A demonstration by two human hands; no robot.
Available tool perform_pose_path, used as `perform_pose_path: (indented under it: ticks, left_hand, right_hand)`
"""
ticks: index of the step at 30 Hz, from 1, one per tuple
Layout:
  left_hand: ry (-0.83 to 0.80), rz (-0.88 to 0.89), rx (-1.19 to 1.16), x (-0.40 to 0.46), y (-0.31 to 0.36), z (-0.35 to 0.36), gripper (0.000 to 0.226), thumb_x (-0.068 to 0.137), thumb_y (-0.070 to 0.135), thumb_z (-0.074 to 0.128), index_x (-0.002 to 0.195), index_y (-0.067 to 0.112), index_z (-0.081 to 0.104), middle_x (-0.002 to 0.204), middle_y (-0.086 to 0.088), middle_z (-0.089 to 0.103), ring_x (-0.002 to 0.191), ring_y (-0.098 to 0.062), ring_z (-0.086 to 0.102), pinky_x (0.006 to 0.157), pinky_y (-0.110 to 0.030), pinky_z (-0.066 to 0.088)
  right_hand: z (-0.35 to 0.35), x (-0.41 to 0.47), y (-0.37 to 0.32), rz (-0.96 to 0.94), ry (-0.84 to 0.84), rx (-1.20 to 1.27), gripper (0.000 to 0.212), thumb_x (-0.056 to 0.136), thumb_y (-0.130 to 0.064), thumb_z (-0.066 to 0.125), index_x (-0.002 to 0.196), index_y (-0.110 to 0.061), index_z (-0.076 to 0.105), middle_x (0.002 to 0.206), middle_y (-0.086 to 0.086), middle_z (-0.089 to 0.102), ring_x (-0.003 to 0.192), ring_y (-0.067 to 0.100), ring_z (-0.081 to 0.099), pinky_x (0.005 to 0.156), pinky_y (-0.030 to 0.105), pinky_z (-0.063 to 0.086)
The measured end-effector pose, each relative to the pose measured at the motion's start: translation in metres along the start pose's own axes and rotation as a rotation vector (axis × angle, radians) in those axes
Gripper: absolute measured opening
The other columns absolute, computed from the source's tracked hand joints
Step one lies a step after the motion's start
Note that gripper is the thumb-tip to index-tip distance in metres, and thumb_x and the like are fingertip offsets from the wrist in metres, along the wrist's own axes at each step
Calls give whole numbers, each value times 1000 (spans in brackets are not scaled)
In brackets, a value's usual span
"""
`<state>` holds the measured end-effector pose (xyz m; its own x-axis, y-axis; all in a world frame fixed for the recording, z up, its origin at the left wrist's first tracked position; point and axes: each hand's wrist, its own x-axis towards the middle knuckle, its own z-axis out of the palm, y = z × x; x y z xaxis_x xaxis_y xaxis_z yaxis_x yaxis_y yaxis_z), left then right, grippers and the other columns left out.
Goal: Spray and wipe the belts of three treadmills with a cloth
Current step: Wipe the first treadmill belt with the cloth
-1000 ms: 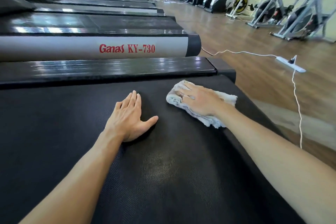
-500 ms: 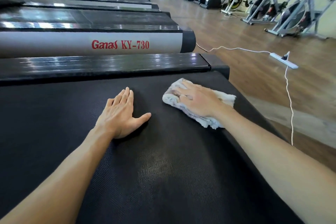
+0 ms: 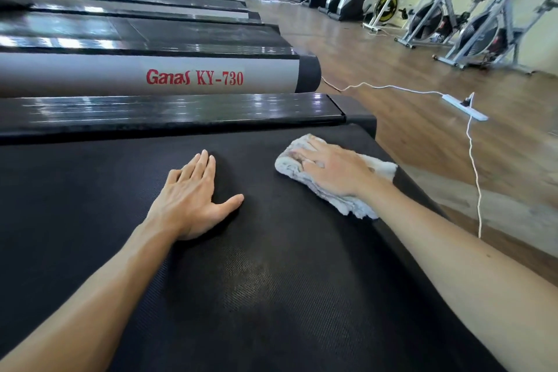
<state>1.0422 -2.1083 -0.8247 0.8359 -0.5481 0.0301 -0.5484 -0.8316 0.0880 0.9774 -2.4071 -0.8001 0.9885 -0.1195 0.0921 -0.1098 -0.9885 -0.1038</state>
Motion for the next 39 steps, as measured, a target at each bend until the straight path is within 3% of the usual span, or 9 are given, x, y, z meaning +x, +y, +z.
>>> perform_pose_path:
  ticks: [6, 12, 16, 19, 24, 26, 29, 34, 39]
  left_hand:
    - [-4, 12, -5, 2, -1, 2, 125, 66, 89, -1, 162, 9, -1, 170, -5, -7, 156, -12, -7, 125, -37, 9]
    - [6, 21, 4, 1, -2, 2, 124, 66, 89, -5, 162, 11, -3, 169, -4, -12, 155, -11, -11, 125, -35, 7]
    - [16, 14, -8, -1, -5, 5, 124, 66, 89, -3, 162, 10, 0, 170, -5, -8, 156, -11, -9, 125, -36, 8]
    - [13, 17, -10, 1, -4, 4, 124, 67, 90, 0, 162, 11, 3, 170, -4, -5, 156, -12, -6, 125, -38, 9]
    - [20, 22, -19, 0, -2, -2, 120, 69, 88, 2, 163, 12, 4, 170, -4, -5, 156, -12, -7, 126, -37, 7]
    - [14, 46, -37, -3, 2, -6, 119, 70, 86, 4, 163, 12, 3, 170, -5, -4, 156, -11, -8, 126, -34, 0]
    - [-4, 130, -145, 0, 32, -12, 121, 68, 87, 9, 162, 11, 1, 170, -4, -3, 155, -9, -8, 125, -30, -9]
    - [3, 150, -161, 24, 88, -1, 119, 68, 85, 3, 162, 12, -1, 170, -3, -7, 155, -10, -10, 127, -35, -6]
    - [10, 138, -65, 29, 85, 11, 114, 73, 84, 2, 163, 14, 0, 170, 0, -8, 156, -10, -9, 127, -36, -1]
  right_hand:
    - [10, 59, -50, 127, -16, 44, 67, 91, -58, 23, 148, -31, 45, 150, 2, 45, 131, 35, 53, 90, 45, 36]
    - [-1, -17, -21, -109, -30, 65, 55, 104, -49, 34, 159, -40, 34, 172, -10, 16, 150, 21, 31, 119, 40, 27]
    - [-5, 12, 12, 36, -22, 6, 45, 107, -39, 28, 149, -34, 45, 158, -2, 36, 137, 32, 46, 98, 43, 39]
    - [-5, 46, -9, 140, -3, 11, 48, 106, -43, 29, 147, -28, 49, 152, 5, 42, 132, 36, 50, 90, 41, 33]
    - [2, 17, -29, -135, -59, 44, 54, 93, -53, 22, 131, -29, 52, 132, -3, 48, 115, 27, 56, 90, 46, 45]
    - [1, -10, -7, -201, -50, 54, 51, 96, -53, 21, 136, -41, 50, 142, -8, 45, 122, 23, 52, 97, 46, 44]
    - [-3, -15, 31, -59, 2, 49, 48, 104, -46, 28, 150, -44, 43, 161, -10, 33, 141, 22, 41, 110, 43, 37]
    - [-7, 35, 23, 149, -14, 21, 53, 103, -49, 29, 150, -30, 42, 155, 0, 37, 135, 35, 47, 100, 47, 40]
    - [-15, -16, 21, -92, -22, 43, 46, 109, -37, 38, 155, -37, 42, 166, -4, 31, 146, 22, 35, 113, 38, 30]
